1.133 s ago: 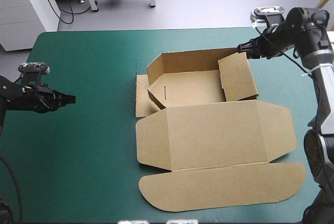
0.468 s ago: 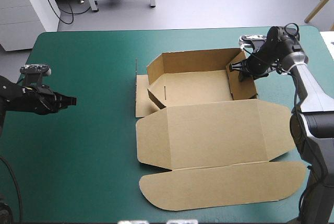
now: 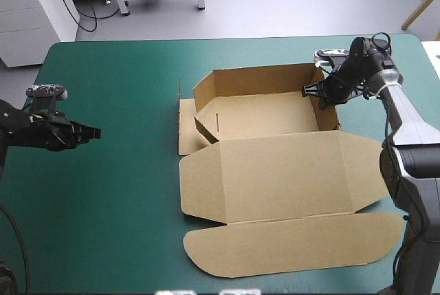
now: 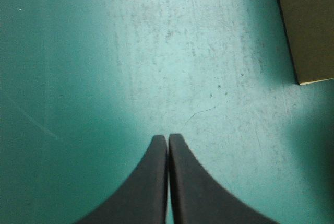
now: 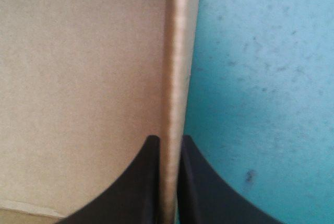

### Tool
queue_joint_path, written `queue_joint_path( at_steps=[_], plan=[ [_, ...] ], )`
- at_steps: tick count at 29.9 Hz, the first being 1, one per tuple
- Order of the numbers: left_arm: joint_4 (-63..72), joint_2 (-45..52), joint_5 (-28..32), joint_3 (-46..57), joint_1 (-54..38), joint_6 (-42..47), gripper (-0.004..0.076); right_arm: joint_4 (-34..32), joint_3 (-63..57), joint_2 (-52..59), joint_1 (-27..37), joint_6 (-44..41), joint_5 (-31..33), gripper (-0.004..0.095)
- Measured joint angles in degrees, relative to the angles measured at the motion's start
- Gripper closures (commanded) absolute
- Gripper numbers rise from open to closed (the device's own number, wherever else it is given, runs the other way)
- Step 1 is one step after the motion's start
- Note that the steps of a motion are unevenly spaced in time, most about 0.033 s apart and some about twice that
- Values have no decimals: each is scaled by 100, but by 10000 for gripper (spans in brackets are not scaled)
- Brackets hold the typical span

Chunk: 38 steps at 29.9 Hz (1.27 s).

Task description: Fold the box

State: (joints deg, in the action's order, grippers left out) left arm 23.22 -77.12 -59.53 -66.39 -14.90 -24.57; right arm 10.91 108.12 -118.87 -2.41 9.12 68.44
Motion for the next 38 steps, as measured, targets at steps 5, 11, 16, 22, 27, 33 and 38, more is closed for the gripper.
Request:
queue_joint_path(
  at_steps=[5, 11, 16, 22, 27, 33, 38],
  plan=[
    [0, 0, 0, 0, 0, 0, 734, 5, 0, 0, 0, 24, 13, 927],
    [0, 0, 0, 0, 0, 0, 678, 14, 0, 0, 0, 35, 12, 927],
    [0, 0, 0, 0, 0, 0, 370, 26, 0, 13, 0, 48, 14, 927],
    [64, 0, 48, 0, 0, 5, 142, 20, -6, 207, 0, 32, 63, 927],
    [533, 0, 153, 0, 0, 233, 143, 211, -6, 476, 0, -1, 87, 927],
    [923, -18, 259, 0, 0, 261, 144, 690, -6, 920, 0, -1, 122, 927],
    [1188, -37, 283, 0, 0, 261, 144, 1058, -6, 1250, 0, 25, 166, 927]
  ],
)
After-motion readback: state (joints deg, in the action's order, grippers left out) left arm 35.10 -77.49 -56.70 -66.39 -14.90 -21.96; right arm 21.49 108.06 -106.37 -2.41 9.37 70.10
